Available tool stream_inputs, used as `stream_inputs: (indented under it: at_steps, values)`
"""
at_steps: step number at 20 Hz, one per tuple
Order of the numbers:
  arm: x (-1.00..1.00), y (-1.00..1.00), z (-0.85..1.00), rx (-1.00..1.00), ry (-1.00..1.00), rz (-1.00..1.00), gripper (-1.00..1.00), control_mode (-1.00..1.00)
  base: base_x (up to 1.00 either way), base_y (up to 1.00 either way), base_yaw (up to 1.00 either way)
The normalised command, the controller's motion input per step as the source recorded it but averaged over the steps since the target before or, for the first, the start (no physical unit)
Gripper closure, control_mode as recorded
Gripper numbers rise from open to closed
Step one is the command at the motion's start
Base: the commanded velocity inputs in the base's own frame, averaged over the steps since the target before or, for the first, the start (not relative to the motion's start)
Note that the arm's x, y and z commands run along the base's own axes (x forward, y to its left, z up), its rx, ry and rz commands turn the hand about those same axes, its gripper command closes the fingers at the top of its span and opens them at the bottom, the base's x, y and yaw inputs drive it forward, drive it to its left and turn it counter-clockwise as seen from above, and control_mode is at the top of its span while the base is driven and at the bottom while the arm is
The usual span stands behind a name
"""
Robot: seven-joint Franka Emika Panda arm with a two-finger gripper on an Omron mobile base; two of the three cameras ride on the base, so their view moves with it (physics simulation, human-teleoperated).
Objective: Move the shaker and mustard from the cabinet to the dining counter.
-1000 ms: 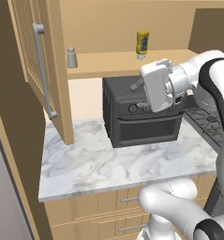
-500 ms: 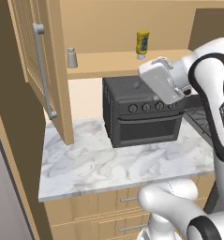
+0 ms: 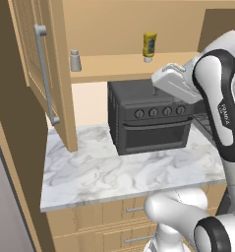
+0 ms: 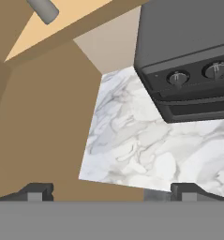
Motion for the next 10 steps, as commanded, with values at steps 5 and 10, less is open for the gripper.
stream_inputs:
  at_steps: [5,10]
  values:
    - [0.0,-0.18,-0.01,-0.24,-0.12,-0.14,-1.0,-1.0,0.0,0.0,0.0]
    - [0.0,-0.12,-0.02,-0.24,-0.19,-0.13,-1.0,-1.0,0.0,0.0,0.0]
